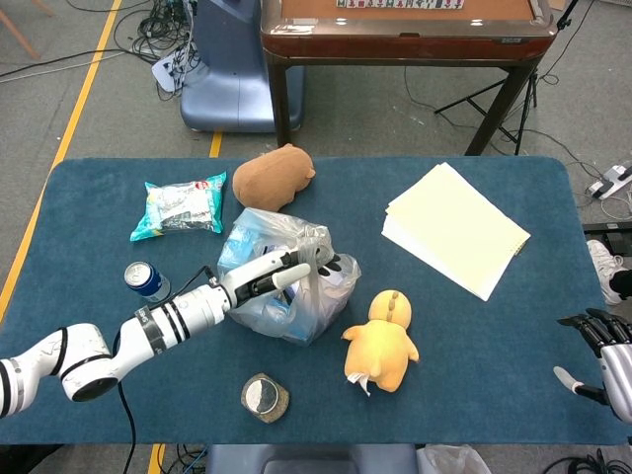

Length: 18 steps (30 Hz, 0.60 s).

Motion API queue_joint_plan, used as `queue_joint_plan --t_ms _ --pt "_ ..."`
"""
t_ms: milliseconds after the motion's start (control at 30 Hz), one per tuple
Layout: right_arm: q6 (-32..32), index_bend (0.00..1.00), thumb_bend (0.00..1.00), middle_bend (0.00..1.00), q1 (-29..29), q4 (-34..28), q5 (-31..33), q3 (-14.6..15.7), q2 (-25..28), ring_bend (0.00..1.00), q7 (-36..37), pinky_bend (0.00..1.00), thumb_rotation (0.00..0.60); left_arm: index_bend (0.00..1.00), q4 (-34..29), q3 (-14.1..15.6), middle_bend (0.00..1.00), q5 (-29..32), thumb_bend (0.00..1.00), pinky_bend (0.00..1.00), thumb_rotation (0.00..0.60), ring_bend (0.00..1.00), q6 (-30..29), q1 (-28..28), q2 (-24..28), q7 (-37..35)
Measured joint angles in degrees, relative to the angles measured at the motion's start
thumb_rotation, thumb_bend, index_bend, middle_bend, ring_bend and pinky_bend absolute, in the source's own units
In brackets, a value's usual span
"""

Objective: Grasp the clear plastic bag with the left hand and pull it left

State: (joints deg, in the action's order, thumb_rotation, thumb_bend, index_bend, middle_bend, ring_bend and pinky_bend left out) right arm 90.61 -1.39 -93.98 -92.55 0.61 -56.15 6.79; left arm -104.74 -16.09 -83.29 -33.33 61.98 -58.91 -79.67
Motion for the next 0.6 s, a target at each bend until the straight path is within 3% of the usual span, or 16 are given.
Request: queue_joint_plan --t_ms 467,600 --pt "0.33 0.30 0.15 0.30 -0.26 0.41 0.02 -0.13 -0.10 0.16 0.44 0.21 0.600 0.18 -1.45 -1.24 0.22 -5.37 0.20 0.13 0.123 0.19 -1.88 0.48 2.89 -18.39" --pt "0.34 0.30 0.15 0.30 -0.36 0.53 0.10 -0.12 -0.11 0.16 0.52 0.21 0.600 0.20 -1.47 -1.18 0.24 -5.15 0.20 0.23 0.191 0.21 -1.81 1.19 2.94 -22.38"
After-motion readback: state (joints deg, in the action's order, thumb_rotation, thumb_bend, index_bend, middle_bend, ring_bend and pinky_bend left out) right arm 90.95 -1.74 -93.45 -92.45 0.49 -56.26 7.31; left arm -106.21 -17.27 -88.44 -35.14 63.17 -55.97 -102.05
